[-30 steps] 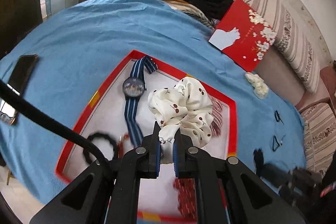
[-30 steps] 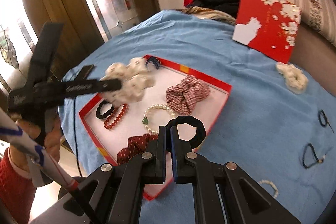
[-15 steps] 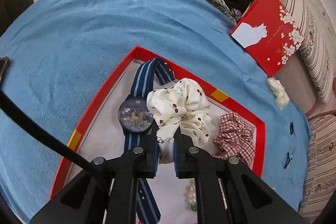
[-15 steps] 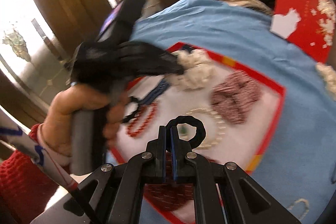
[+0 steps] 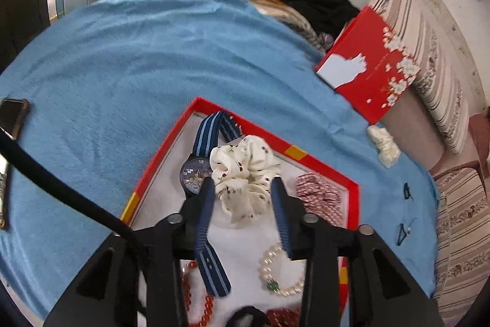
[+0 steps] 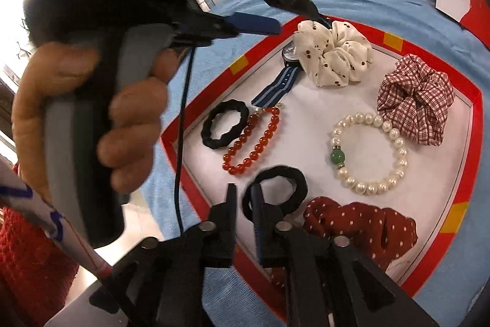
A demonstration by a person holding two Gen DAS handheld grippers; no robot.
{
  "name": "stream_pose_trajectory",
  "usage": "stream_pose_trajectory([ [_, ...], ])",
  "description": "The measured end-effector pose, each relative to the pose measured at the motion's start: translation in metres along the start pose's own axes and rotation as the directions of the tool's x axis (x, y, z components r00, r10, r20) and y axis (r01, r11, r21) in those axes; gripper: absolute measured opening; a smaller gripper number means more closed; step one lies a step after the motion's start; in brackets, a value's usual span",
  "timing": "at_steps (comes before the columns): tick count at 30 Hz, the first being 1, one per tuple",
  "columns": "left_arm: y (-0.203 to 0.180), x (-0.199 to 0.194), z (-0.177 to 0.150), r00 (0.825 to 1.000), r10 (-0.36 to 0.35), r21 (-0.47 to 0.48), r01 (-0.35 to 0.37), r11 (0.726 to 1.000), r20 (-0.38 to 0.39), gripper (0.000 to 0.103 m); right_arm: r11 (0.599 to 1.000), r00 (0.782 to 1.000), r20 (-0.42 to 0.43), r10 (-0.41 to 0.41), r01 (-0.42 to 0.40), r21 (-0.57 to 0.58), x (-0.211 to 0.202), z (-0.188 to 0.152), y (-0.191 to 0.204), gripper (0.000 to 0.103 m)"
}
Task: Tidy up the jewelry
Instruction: 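Lower scrunchie into the tray and open left tool while right tool drops lanyard, then withdraw both tools from the tray toward the white bead bracelet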
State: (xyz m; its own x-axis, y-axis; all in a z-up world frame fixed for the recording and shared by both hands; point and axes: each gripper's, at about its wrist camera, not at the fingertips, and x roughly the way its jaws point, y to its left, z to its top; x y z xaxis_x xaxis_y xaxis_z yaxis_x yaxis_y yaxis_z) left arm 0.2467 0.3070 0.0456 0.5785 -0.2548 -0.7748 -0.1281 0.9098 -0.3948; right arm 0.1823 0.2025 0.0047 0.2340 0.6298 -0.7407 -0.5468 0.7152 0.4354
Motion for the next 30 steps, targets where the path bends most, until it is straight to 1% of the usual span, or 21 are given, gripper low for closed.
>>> stream_pose_trajectory([
  [2,-0.004,-0.014,-0.003,1.0,0.002,0.011,-0.002,1.0,0.025,0.043,1.0,1.0,0.024,-0.006,0.006,0.006,-0.012,-0.002,0.001,0.027],
  [5,-0.012,-0.035,-0.011,0.998,0.027,0.032,-0.028,0.999,0.06,0.046,1.0,0.998,0.054,-0.016,0.015,0.011,-0.033,-0.007,0.001,0.028],
  [9,-0.025,-0.056,-0.029,0.993,0.067,0.067,-0.074,0.995,0.094,0.048,0.998,0.994,0.097,-0.051,0.049,0.027,-0.067,-0.021,-0.005,0.034],
  [13,-0.038,-0.071,-0.053,0.99,0.1,0.087,-0.109,0.99,0.102,0.05,0.99,0.981,0.138,-0.137,0.129,0.065,-0.104,-0.049,-0.023,0.035],
  [17,-0.064,-0.083,-0.088,0.986,0.136,0.143,-0.15,0.978,0.1,0.051,0.967,0.958,0.158,-0.24,0.221,0.128,-0.133,-0.081,-0.049,0.039],
  [18,-0.072,-0.085,-0.095,0.985,0.138,0.16,-0.153,0.975,0.101,0.052,0.961,0.953,0.159,-0.258,0.237,0.142,-0.137,-0.086,-0.055,0.039],
  [19,-0.079,-0.086,-0.102,0.985,0.139,0.175,-0.155,0.972,0.1,0.052,0.948,0.942,0.158,-0.295,0.269,0.167,-0.145,-0.098,-0.064,0.039],
  [20,-0.089,-0.087,-0.111,0.986,0.138,0.193,-0.155,0.969,0.097,0.052,0.941,0.936,0.156,-0.315,0.287,0.181,-0.15,-0.105,-0.069,0.039],
  [22,-0.105,-0.089,-0.125,0.988,0.126,0.22,-0.142,0.965,0.084,0.053,0.918,0.92,0.146,-0.363,0.325,0.228,-0.165,-0.126,-0.085,0.039],
  [25,-0.134,-0.089,-0.147,0.991,0.12,0.271,-0.134,0.953,0.067,0.053,0.894,0.908,0.139,-0.395,0.346,0.285,-0.182,-0.146,-0.1,0.039],
  [27,-0.149,-0.089,-0.157,0.989,0.128,0.305,-0.144,0.941,0.073,0.053,0.876,0.897,0.143,-0.419,0.357,0.323,-0.196,-0.16,-0.11,0.039],
  [30,-0.166,-0.087,-0.169,0.986,0.147,0.344,-0.165,0.924,0.076,0.053,0.857,0.884,0.152,-0.443,0.367,0.361,-0.208,-0.172,-0.12,0.039],
])
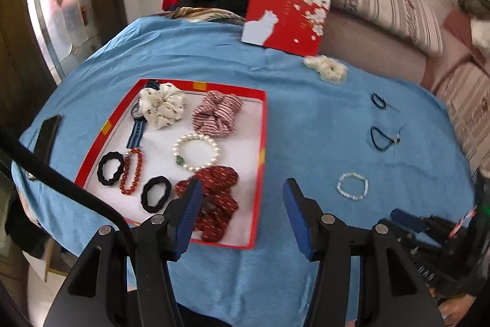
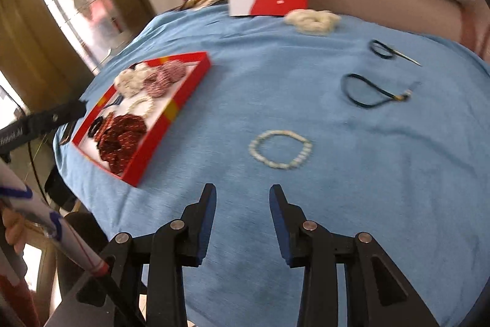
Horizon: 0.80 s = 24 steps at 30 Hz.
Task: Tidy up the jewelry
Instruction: 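Withdraw both tools from the tray toward the white bead bracelet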
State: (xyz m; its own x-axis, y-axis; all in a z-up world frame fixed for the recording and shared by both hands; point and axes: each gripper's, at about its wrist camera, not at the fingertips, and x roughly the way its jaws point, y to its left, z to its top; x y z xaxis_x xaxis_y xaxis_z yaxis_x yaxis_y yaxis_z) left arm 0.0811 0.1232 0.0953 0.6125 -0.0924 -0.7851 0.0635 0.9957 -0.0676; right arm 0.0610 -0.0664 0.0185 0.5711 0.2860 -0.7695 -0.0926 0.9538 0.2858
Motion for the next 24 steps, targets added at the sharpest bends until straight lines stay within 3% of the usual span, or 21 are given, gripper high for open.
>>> stream_pose_trajectory([
  [11,-0.036,-0.001,-0.012,0.999,0.041,0.078,-0.04,0.996,-0.023,0.053,0.996,1.0,0.021,-0.005,0.003,0.086,-0.013,-0.017,-0.036,0.042],
  [24,-0.055,0.011,-0.012,0.998,0.029,0.109,-0.023,0.994,-0.054,0.054,0.989,0.999,0.033,-0.02,0.015,0.145,-0.016,-0.022,-0.062,0.044],
])
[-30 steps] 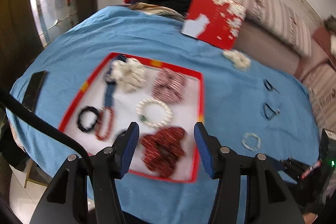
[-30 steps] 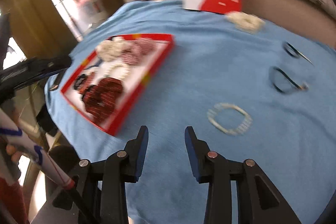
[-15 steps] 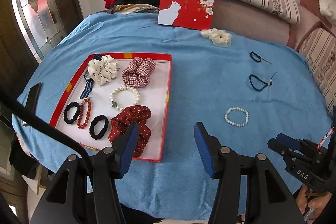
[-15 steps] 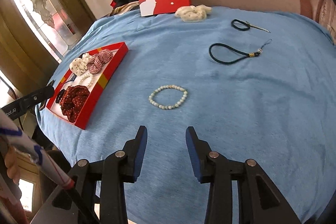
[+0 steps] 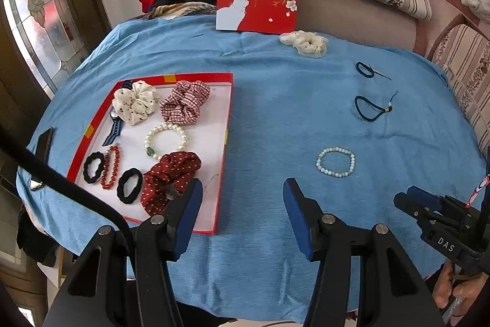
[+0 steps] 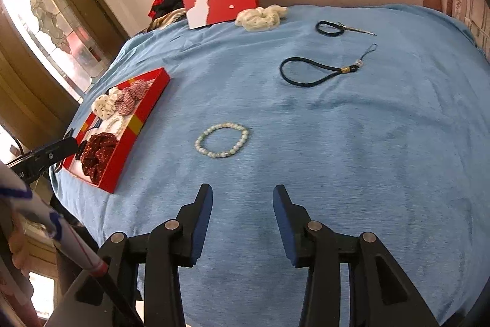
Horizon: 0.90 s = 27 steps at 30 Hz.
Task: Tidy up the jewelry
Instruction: 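Withdraw both tools from the tray toward the white bead bracelet, then grasp white bead bracelet with left tool while right tool grasps black cord lanyard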
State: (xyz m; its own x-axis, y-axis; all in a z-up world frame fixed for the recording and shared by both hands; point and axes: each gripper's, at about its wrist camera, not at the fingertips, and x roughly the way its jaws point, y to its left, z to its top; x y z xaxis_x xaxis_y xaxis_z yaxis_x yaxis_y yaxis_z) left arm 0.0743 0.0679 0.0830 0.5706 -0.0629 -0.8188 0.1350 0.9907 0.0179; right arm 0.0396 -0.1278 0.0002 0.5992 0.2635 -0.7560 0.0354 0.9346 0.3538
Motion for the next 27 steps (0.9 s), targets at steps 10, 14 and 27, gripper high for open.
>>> stream_pose_trajectory([
  [10,-0.011,0.045,-0.009,0.993,-0.067,-0.015,0.066,0.998,-0.097,0.055,0.995,0.998,-0.005,-0.06,0.06,0.083,-0.001,0.005,-0.048,0.045],
  [14,-0.023,0.066,-0.013,0.984,-0.116,-0.017,0.115,0.993,-0.132,0.055,0.99,0.996,-0.003,-0.089,0.089,0.108,0.004,0.018,-0.065,0.045],
  [27,-0.063,0.121,0.007,0.937,-0.307,-0.003,0.311,0.95,-0.166,0.053,0.968,0.994,0.011,-0.11,0.104,0.229,0.058,0.098,-0.117,0.049],
])
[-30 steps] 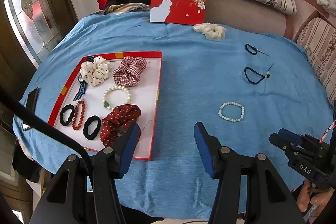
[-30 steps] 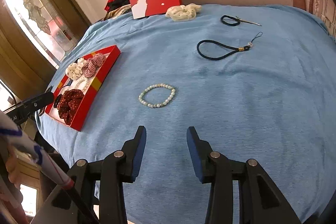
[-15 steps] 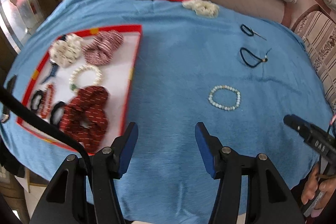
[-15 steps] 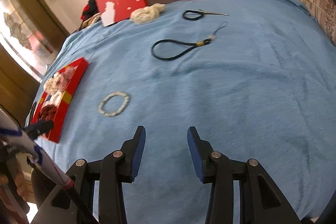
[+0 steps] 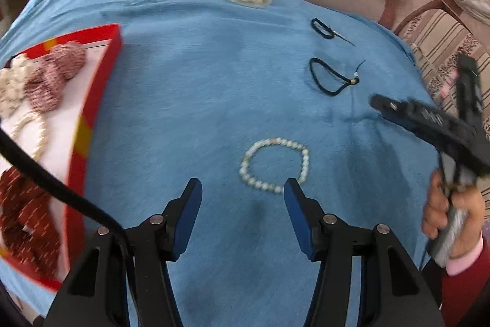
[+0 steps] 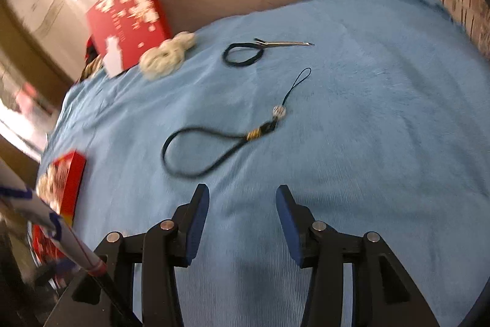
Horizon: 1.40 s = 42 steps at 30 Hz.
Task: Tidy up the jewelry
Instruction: 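Grasp white bead bracelet with left tool while right tool grasps black cord lanyard, then carry bracelet and lanyard over the red tray and open both tools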
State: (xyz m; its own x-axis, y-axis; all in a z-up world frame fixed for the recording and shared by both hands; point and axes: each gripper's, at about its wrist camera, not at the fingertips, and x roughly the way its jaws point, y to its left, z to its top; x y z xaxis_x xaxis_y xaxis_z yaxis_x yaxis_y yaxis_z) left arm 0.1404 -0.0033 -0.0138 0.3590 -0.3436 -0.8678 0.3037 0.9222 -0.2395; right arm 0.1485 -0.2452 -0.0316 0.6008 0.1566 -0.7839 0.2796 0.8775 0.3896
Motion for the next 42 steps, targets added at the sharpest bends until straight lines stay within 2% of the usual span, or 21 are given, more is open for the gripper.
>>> stream_pose_trajectory([
  [2,-0.003,0.009,0.003,0.999,-0.027,0.01,0.027,1.0,-0.017,0.044,0.999,1.0,-0.015,0.011,-0.011,0.04,0.013,0.009,-0.005,0.049],
  [4,-0.005,0.017,0.005,0.998,-0.053,0.013,0.053,0.998,-0.039,0.031,0.996,0.999,-0.027,0.032,-0.03,0.08,0.027,0.018,-0.01,0.049],
  [9,-0.01,0.027,0.008,0.996,-0.077,0.021,0.078,0.997,-0.034,0.031,0.996,1.0,-0.013,0.026,-0.024,0.09,0.043,0.035,-0.006,0.049],
  [14,-0.012,0.031,0.012,0.997,-0.077,0.014,0.077,0.997,-0.019,0.031,0.998,0.999,0.001,-0.051,0.051,0.038,0.057,0.047,0.008,0.05],
  [16,-0.014,0.032,0.011,0.998,-0.057,0.02,0.058,0.998,-0.011,0.031,0.99,0.99,0.02,-0.143,0.143,-0.018,0.061,0.047,0.021,0.038],
  [18,-0.018,0.031,0.011,0.999,-0.036,0.024,0.036,0.999,-0.002,0.031,0.974,0.976,0.047,-0.213,0.216,-0.069,0.063,0.046,0.03,0.017],
  [19,-0.019,0.03,0.011,1.0,-0.024,0.022,0.024,0.999,0.004,0.018,0.972,0.974,0.052,-0.22,0.223,-0.079,0.062,0.046,0.03,0.012],
  [20,-0.02,0.03,0.011,1.0,-0.023,0.02,0.023,1.0,0.004,0.004,0.972,0.975,0.051,-0.217,0.221,-0.08,0.061,0.047,0.029,0.007],
  [23,-0.015,0.023,0.011,0.997,-0.071,-0.032,0.071,0.997,0.006,0.005,0.982,0.982,0.067,-0.177,0.181,-0.058,0.041,0.049,0.028,0.007],
  [27,-0.011,0.001,0.009,0.994,-0.106,-0.062,0.108,0.992,0.04,0.005,0.986,0.986,0.119,-0.12,0.132,-0.098,0.004,0.046,0.038,0.007],
  [33,-0.004,-0.063,0.005,0.979,-0.147,-0.077,0.159,0.984,0.138,0.005,0.983,0.984,0.174,-0.036,0.066,-0.17,-0.05,0.038,0.069,0.007],
  [36,0.005,-0.096,0.003,0.972,-0.143,-0.072,0.159,0.985,0.186,0.005,0.981,0.983,0.184,0.015,0.021,-0.192,-0.07,0.034,0.088,0.007],
  [42,0.043,-0.148,0.002,0.964,-0.073,-0.093,0.1,0.991,0.257,0.005,0.965,0.978,0.185,0.093,-0.043,-0.259,-0.096,0.017,0.134,0.007],
])
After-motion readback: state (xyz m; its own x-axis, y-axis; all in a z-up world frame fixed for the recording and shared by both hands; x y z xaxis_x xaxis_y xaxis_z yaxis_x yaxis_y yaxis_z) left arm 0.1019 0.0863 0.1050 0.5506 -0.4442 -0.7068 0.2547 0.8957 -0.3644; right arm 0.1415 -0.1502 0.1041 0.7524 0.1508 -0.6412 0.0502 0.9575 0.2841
